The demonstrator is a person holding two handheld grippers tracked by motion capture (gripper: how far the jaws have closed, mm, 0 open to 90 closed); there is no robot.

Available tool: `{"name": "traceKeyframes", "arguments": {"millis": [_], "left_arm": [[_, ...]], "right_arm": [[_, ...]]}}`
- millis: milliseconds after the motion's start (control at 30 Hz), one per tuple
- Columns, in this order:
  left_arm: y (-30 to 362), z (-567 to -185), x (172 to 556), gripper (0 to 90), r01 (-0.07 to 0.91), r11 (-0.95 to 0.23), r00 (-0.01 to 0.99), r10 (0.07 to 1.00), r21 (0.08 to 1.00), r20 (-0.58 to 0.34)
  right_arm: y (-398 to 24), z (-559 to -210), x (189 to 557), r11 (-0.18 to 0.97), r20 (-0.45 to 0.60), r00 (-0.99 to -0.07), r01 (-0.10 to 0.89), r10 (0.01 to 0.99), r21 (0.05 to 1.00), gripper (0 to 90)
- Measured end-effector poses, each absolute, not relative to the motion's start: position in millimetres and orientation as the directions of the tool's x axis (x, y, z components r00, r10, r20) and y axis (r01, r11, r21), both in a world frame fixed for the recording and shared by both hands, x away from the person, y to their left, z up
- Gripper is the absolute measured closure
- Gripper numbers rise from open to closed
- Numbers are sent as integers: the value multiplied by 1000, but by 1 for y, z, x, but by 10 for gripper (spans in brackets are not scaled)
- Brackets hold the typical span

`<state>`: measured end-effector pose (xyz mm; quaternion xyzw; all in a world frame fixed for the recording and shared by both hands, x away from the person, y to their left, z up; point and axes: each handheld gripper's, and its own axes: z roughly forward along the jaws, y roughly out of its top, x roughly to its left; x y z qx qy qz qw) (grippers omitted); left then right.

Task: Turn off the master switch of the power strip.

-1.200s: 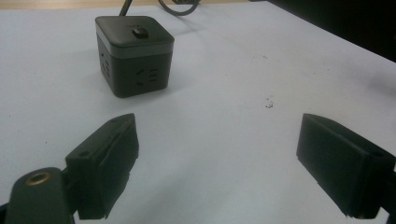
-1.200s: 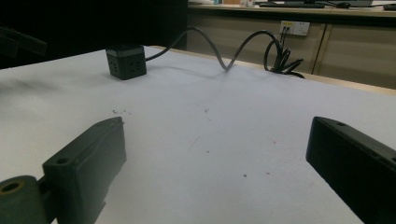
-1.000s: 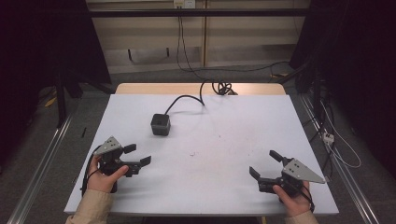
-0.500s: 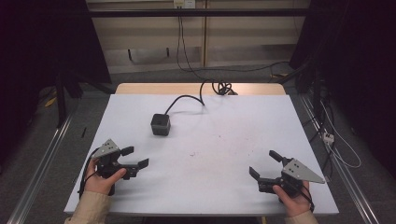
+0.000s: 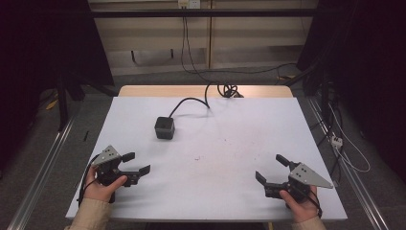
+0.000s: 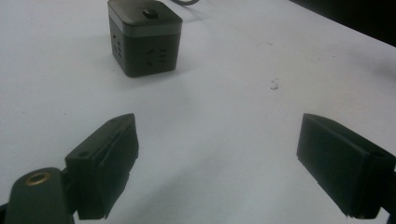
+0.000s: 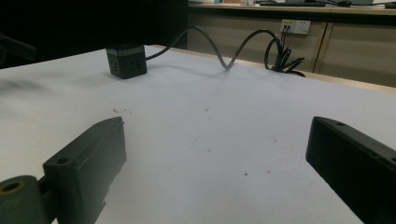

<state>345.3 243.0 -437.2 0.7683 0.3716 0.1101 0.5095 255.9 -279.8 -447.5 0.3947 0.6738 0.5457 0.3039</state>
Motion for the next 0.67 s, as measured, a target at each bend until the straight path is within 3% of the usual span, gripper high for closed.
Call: {"name": "traceKeyframes", "arguments": {"millis": [667], "left_arm": [[244, -436, 346, 113, 451, -199, 696, 689, 870, -204]], "right_arm": [[-279, -449, 257, 99, 19, -507, 205, 862, 974, 43]]}}
